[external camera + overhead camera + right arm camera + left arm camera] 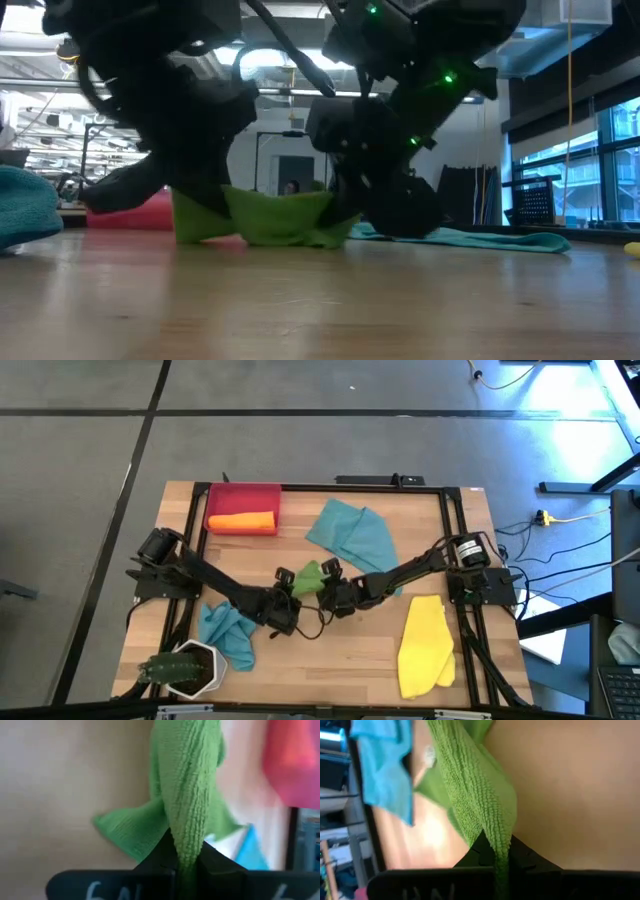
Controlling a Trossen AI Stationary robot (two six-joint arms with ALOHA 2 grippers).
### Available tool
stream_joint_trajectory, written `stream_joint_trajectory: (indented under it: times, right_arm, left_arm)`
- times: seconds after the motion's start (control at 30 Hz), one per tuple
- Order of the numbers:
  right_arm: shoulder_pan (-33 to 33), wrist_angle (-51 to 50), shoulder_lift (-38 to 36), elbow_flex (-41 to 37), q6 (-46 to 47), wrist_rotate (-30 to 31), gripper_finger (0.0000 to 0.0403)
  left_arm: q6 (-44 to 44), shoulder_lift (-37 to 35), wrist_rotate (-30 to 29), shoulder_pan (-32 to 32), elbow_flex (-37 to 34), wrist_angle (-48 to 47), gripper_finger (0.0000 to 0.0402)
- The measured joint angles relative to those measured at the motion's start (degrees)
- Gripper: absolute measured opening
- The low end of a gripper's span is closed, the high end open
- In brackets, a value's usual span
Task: Roll microfiber towels into tight, uniform cylinder then place into a basket
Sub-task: Roll the green microfiber towel
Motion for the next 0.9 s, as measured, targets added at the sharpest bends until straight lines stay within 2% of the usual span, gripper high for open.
stream_joint_trajectory:
  times: [0.3, 0.47, 0.6, 0.7, 0.8, 0.9]
  right_arm:
    - [2.6, 0.4, 0.7, -0.1, 5.3, -7.9, 0.0027]
    - [2.3, 0.6, 0.6, 0.0, 6.6, -17.7, 0.003]
    - [1.6, -0.4, -0.1, 0.0, 8.3, -19.9, 0.004]
    - [0.7, -2.8, -1.8, -0.2, 10.7, -23.2, 0.007]
    - [-0.4, -4.0, -2.9, -0.4, 13.6, -26.9, 0.0117]
    - [-0.8, -4.1, -3.4, -0.4, 14.3, -27.5, 0.0165]
  left_arm:
    - [-2.4, 2.8, 1.7, -4.3, 0.0, 2.3, 0.0]
    - [-4.5, 2.8, 3.4, -5.2, 0.0, 1.9, 0.0]
    - [-4.7, 2.8, 3.4, -5.7, 0.0, 0.9, 0.0]
    - [-4.7, 2.8, 3.7, -5.8, -0.1, -1.6, 0.0]
    - [-4.8, 2.7, 3.8, -5.9, -0.3, -3.7, 0.0]
    - [-7.1, 2.7, 4.5, -5.8, -0.2, -5.5, 0.0]
